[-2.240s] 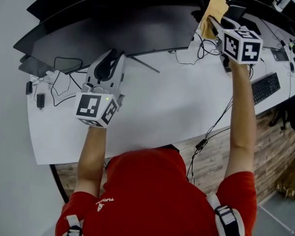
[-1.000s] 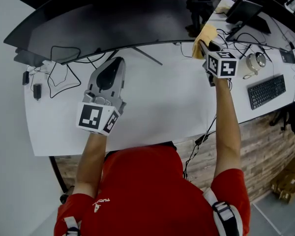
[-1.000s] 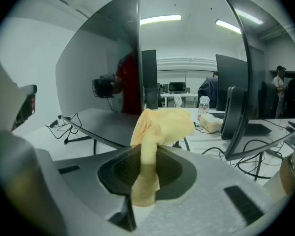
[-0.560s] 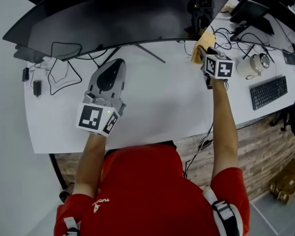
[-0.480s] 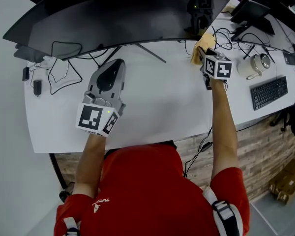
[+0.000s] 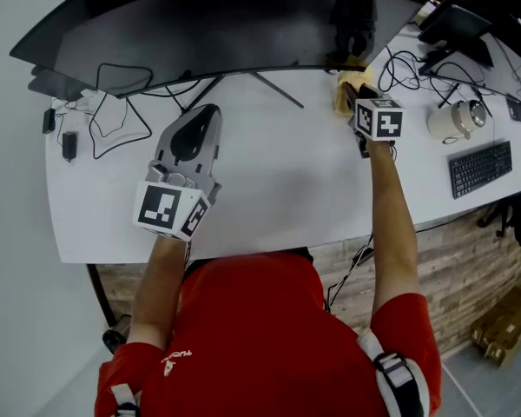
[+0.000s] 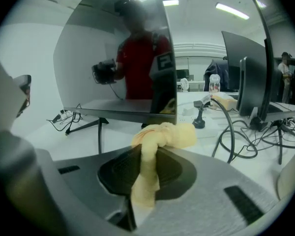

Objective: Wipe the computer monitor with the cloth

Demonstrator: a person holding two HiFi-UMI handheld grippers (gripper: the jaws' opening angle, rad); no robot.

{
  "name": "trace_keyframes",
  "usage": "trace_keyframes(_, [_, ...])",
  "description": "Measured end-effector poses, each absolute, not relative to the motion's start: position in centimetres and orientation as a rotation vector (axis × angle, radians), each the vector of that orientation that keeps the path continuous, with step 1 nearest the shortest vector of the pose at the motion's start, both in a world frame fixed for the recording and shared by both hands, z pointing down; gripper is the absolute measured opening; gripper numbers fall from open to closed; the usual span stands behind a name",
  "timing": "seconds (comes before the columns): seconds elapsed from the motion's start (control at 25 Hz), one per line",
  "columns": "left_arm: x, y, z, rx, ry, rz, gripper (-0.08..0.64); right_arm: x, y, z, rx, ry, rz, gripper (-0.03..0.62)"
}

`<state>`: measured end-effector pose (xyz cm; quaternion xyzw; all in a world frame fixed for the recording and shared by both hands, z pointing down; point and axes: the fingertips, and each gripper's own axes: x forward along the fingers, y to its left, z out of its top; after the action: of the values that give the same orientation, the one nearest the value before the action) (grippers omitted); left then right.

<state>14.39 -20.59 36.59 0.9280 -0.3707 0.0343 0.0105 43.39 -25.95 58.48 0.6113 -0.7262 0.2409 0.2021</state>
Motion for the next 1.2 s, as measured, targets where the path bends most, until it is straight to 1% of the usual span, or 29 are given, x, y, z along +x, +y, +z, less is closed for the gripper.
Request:
trace_keyframes(0.16, [13.7, -20.6, 36.7, 2.888, -1.164, 0.104, 0.018, 42.0, -26.3, 57.6, 1.693, -2.041, 0.613, 0.066])
trace_keyframes(0.64, [10.1, -20.9, 37.2, 2.851, -1.202, 0.094, 0.018, 35.9, -27.3, 57.3, 1.601, -2.091, 0.584, 0.066])
trace_keyframes(1.2, [2.0, -21.6, 37.0, 2.779, -1.303, 0.047, 0.018, 23.7, -29.5, 57.0, 1.493, -2.182, 0.621, 0.066])
